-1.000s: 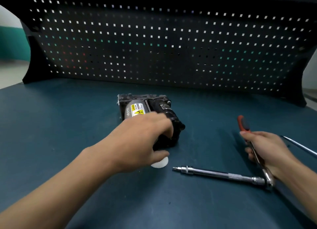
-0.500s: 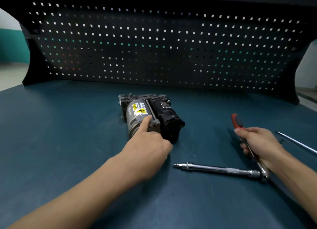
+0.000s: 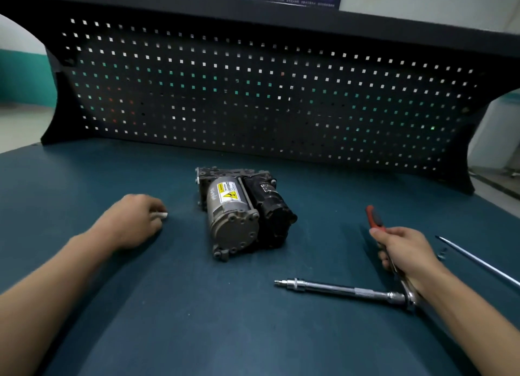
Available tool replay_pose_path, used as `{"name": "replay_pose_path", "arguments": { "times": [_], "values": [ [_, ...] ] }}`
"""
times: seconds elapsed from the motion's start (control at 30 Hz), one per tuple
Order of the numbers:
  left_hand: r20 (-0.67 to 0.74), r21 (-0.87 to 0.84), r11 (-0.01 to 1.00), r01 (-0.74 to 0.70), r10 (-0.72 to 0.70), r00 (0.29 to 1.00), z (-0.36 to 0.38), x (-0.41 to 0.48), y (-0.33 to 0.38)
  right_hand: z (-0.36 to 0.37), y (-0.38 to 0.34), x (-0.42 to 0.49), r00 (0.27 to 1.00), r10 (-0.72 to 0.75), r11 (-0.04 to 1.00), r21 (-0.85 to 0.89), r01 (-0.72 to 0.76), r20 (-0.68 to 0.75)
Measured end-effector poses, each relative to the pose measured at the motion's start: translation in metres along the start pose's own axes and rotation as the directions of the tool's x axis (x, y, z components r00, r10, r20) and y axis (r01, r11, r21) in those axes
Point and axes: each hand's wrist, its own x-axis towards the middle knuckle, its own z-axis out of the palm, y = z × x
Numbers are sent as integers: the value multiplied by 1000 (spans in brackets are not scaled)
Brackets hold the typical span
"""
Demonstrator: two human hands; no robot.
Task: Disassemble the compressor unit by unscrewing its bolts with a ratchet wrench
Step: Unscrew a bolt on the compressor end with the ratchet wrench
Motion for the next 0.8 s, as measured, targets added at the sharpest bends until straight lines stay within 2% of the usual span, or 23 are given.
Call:
{"name": "replay_pose_path", "arguments": {
  "times": [0.07,0.17,0.23,0.3,0.33,0.4,0.47,0.57,0.67,0.8],
  "values": [
    [19,-33,998,57,-56,998,0,6,-4,-1,1,0,1000,-1,1000,2,1,-7],
    [104,66,984,168,-174,979,-15,14,3,-3,2,0,1000,-1,1000,2,1,-8],
    [22,58,987,150,-152,988,-28,14,23,-2,1,-1,1000,-5,1000,4,5,-2],
    [-107,-62,997,53,-60,992,-42,9,56,-1,0,-2,1000,-9,1000,-7,9,10],
    [-123,-135,991,4,-21,992,-48,4,76,-1,-1,-3,1000,-11,1000,-9,11,13],
    [-47,-209,978,-13,4,999,-52,-7,119,-2,-2,-6,1000,-11,1000,-11,11,16],
    [38,-224,973,60,-53,998,-39,-15,151,-2,-3,-7,1000,-8,1000,-8,8,15],
    [86,-335,918,213,-195,977,-8,-26,170,-3,-1,-7,1000,-12,1000,0,12,10],
    [51,-430,861,272,-278,959,10,-27,166,-3,1,-3,1000,-3,1000,-2,3,7],
    [-44,-486,834,261,-322,946,16,-30,167,-2,3,-1,1000,-1,1000,9,1,7]
  ]
}}
